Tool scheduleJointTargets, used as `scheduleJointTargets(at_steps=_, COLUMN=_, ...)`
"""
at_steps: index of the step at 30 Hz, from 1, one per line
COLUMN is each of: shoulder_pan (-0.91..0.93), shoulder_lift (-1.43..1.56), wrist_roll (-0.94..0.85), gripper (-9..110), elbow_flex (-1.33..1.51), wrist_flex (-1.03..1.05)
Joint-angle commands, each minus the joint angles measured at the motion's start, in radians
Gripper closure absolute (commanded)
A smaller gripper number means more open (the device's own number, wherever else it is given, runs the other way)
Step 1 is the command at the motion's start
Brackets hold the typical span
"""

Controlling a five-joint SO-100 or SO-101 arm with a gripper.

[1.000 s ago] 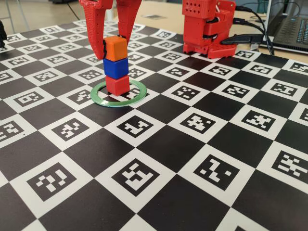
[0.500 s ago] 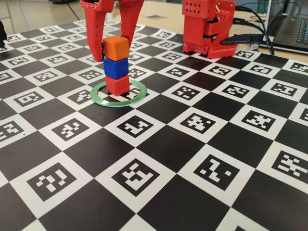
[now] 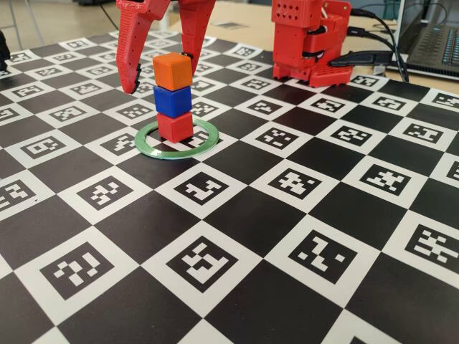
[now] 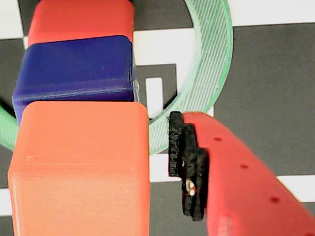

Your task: Grab the red cube then put it in the green circle then put the blue cube on top and finally the orange cube on top

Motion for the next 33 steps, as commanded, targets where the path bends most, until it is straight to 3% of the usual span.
scheduleJointTargets(at_steps=1, shoulder_pan=0.011, shoulder_lift=0.057, wrist_roll=0.0, gripper=60, elbow_flex=-0.038, wrist_flex=0.012)
scheduleJointTargets(at_steps=25, shoulder_pan=0.017, shoulder_lift=0.262, wrist_roll=-0.014, gripper=60, elbow_flex=-0.155, wrist_flex=0.187)
scheduleJointTargets(at_steps=33, shoulder_pan=0.072, shoulder_lift=0.459, wrist_roll=-0.084, gripper=75, elbow_flex=-0.077, wrist_flex=0.152)
